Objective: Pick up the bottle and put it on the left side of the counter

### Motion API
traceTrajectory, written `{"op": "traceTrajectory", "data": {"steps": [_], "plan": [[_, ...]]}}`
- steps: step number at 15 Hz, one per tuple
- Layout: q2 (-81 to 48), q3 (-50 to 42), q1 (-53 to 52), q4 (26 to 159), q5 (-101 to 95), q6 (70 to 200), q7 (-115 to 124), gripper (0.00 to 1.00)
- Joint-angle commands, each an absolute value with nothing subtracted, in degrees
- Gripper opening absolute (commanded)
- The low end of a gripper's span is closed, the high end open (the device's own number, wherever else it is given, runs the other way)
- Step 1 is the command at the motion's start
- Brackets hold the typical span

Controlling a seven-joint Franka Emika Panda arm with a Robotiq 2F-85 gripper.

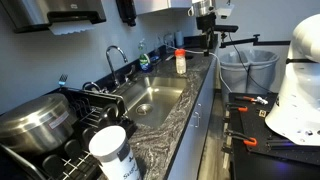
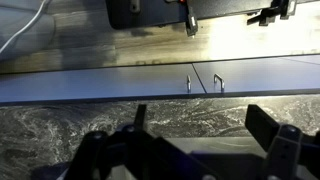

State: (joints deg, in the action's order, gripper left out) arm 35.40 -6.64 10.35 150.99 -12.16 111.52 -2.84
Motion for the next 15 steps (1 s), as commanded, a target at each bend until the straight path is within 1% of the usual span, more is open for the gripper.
{"op": "traceTrajectory", "data": {"steps": [1, 3, 6, 11, 15], "plan": [[35.4, -6.9, 10.1, 150.9, -12.3, 111.4, -2.7, 1.0], [35.4, -6.9, 10.1, 150.9, -12.3, 111.4, -2.7, 1.0], [35.5, -6.4, 7.6, 151.6, -10.5, 115.2, -3.8, 1.0], [35.6, -4.1, 0.6, 152.2, -7.0, 122.3, -7.1, 1.0], [34.6, -3.0, -5.3, 151.2, -3.2, 125.3, -12.6, 1.0]]}}
